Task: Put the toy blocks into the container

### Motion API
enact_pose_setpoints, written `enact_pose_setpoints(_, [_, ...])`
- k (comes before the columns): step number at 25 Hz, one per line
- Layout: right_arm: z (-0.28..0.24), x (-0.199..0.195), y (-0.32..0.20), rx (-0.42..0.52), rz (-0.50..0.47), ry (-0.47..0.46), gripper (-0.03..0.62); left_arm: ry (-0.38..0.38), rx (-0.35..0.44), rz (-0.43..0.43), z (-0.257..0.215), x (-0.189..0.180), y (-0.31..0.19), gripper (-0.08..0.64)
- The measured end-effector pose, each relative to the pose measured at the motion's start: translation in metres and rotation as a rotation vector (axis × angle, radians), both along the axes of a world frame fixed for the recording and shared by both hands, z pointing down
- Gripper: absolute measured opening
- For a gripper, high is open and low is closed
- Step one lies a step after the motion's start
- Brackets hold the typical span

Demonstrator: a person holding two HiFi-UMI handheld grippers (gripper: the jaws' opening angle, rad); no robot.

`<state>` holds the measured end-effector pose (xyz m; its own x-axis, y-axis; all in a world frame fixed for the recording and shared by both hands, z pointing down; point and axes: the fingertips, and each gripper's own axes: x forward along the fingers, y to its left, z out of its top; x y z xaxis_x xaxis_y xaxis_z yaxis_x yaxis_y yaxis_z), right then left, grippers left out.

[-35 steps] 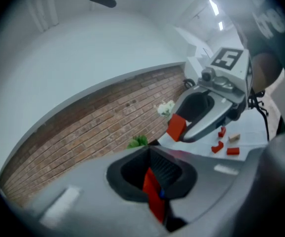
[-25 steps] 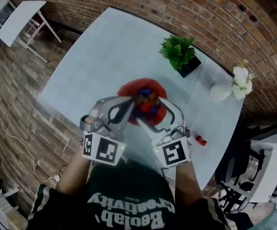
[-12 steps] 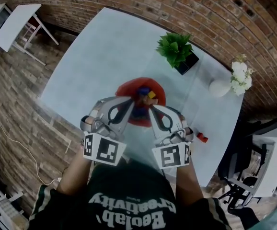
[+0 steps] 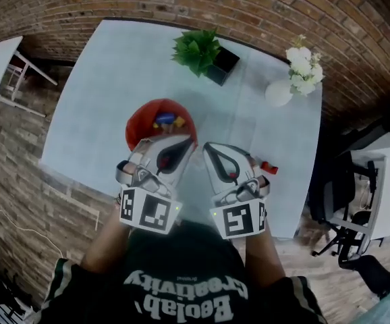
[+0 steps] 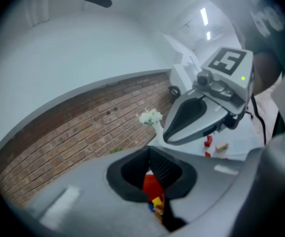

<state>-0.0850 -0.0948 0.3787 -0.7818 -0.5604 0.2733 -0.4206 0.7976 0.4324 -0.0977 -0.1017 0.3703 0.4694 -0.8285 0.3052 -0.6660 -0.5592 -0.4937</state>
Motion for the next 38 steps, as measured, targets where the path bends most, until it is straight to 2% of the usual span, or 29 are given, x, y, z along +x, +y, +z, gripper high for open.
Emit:
enact_pose_setpoints(8, [-0.009,0.115,0.007,0.010,0.177,-0.022,0.007,0.011,-0.010,0.171,0.007,0.118,0.004,0.003])
enact_pose_setpoints(12, [-0.018,0.163,0.013,0.042,0.232,-0.045,0.008,0.025,-0.016,0.227,0.007,0.165,0.010,0.003])
enact_pose_setpoints(15, [-0.015,0.188,0.019,0.033,0.268,-0.042,0.007,0.019,-0.013,0.249,0.008,0.186,0.015,0.003])
enact_pose_setpoints(22, [0.005,0.210,0.020,-0.010,0.306,-0.057,0.008,0.006,-0.027,0.277,0.021,0.209,0.022,0.003])
enact_pose_setpoints(25, [0.031,0.222,0.015,-0.082,0.350,-0.049,0.030,0.000,-0.035,0.287,0.025,0.215,0.023,0.003])
enact_pose_setpoints(32, [0.155,0.246,0.026,-0.369,0.399,0.059,0.123,-0.013,-0.072,0.279,0.043,0.219,0.021,0.003])
enact_pose_setpoints(38, [0.228,0.253,0.038,-0.521,0.423,0.138,0.164,-0.022,-0.095,0.271,0.054,0.214,0.022,0.003])
